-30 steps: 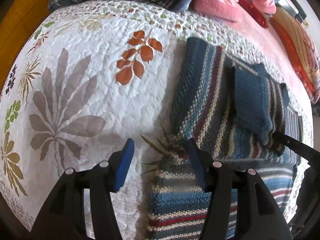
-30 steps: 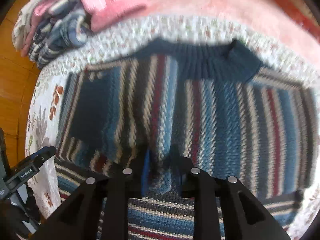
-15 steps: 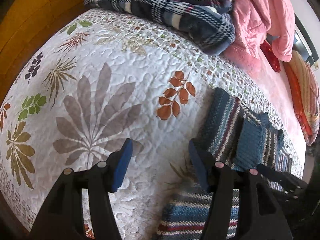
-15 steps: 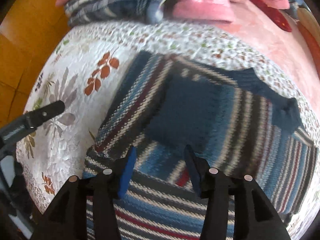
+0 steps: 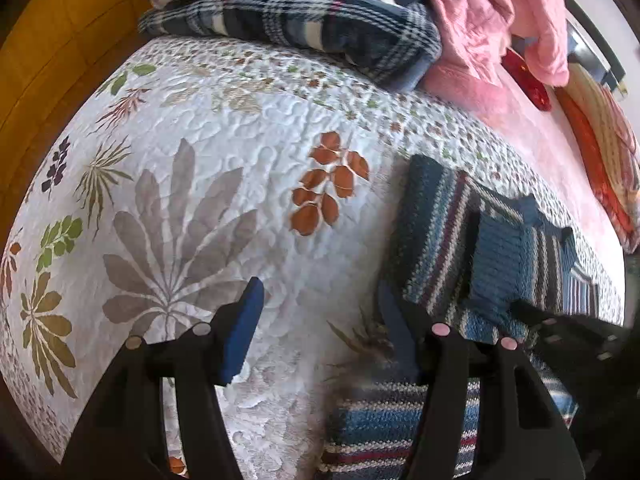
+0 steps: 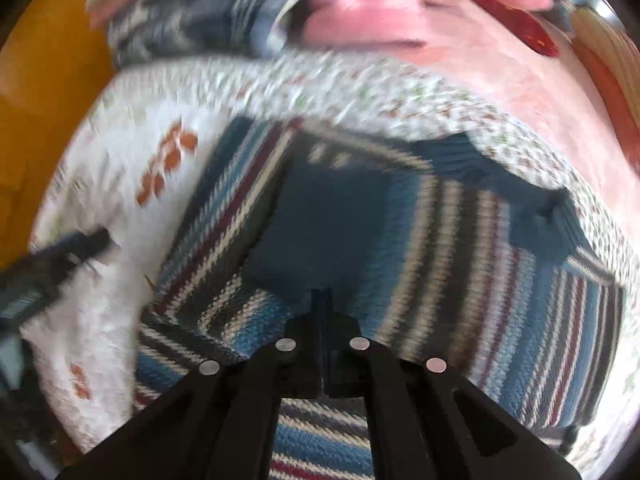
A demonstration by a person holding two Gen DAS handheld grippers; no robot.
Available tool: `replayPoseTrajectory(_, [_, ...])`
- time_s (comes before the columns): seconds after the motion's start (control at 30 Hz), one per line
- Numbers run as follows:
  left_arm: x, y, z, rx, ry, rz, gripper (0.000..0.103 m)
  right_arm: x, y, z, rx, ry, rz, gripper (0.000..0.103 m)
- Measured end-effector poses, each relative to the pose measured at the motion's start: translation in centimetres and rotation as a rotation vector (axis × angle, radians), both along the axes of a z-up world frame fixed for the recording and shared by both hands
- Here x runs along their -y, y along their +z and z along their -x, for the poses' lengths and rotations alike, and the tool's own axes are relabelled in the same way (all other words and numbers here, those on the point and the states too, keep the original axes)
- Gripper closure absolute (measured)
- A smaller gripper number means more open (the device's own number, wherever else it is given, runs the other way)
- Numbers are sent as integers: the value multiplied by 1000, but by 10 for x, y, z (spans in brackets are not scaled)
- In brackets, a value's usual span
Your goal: Fold small clothes
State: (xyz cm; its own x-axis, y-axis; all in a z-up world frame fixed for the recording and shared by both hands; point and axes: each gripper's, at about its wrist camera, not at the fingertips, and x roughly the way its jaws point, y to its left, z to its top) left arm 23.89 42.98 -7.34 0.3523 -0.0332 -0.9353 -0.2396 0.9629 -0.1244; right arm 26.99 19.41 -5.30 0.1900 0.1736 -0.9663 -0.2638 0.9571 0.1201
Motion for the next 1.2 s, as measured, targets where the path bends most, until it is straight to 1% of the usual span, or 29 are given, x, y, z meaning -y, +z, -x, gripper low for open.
replayPoseTrajectory(0.07, [7,-1,-1,0,-27,-17,43,28,15,1,10,-48,-72,103])
replayPoseTrajectory(0.13, [14,-2,-1,0,-50,-35,43,45,26,2,27,-60,-88,103])
replayPoseTrajectory(0.17, [16,-2,-2,0,-56,-40,43,50,30,3,26,-44,-83,103])
replayPoseTrajectory(0.2, [17,-3,-2,0,-59,-43,43,48,31,2,18,-30,-74,103])
replayPoseTrajectory(0.27, [18,-4,-2,-3,-58,-38,42,45,31,2,11,-5,-52,98])
replayPoseTrajectory(0.37, [15,-2,-2,-3,-42,-31,40,25,22,1,-6,26,-67,88])
replayPoseTrajectory(0.4, [13,-1,-2,0,-35,-28,40,16,18,1,-13,35,-72,78])
replayPoseTrajectory(0.43, [10,-1,-3,4,-26,-24,40,8,13,0,-22,39,-71,61])
replayPoseTrajectory(0.47, [7,-1,-3,5,-18,-22,40,-3,6,-1,-29,41,-63,54])
replayPoseTrajectory(0.5, [3,0,-3,5,-6,-16,40,-13,1,-2,-28,46,-55,49])
replayPoseTrajectory(0.63, [-14,-1,-3,3,49,2,40,-49,-21,-9,-46,54,5,39])
replayPoseTrajectory(0.67, [-17,-1,-2,1,55,2,40,-59,-30,-11,-49,58,62,38])
replayPoseTrajectory(0.7, [-18,-2,-2,0,60,1,40,-64,-37,-12,-54,64,111,38])
replayPoseTrajectory(0.73, [-20,-3,-2,-3,63,4,40,-66,-41,-12,-54,71,139,38])
replayPoseTrajectory(0.77, [-20,-4,-3,-6,64,7,40,-70,-46,-11,-39,87,176,40])
replayPoseTrajectory(0.83, [-19,-4,-3,-8,62,9,40,-70,-45,-10,-18,91,219,61])
replayPoseTrajectory(0.87, [-18,-5,-3,-7,60,9,40,-65,-42,-10,-15,81,221,72])
replayPoseTrajectory(0.9, [-17,-5,-4,-6,56,8,40,-60,-40,-12,-13,68,222,92])
replayPoseTrajectory(0.93, [-15,-4,-4,-5,51,6,40,-51,-37,-14,-19,49,201,94])
replayPoseTrajectory(0.97, [-13,-4,-4,-5,45,4,40,-37,-32,-18,-38,15,129,95])
replayPoseTrajectory(1.0, [-11,-4,-3,-4,37,2,40,-26,-26,-19,-46,-13,78,95])
replayPoseTrajectory(1.13, [2,-5,-3,-4,-7,-28,40,23,7,-16,6,-80,-41,95])
replayPoseTrajectory(1.2, [9,-8,-3,-10,-30,-42,40,46,20,-14,17,-110,-84,95])
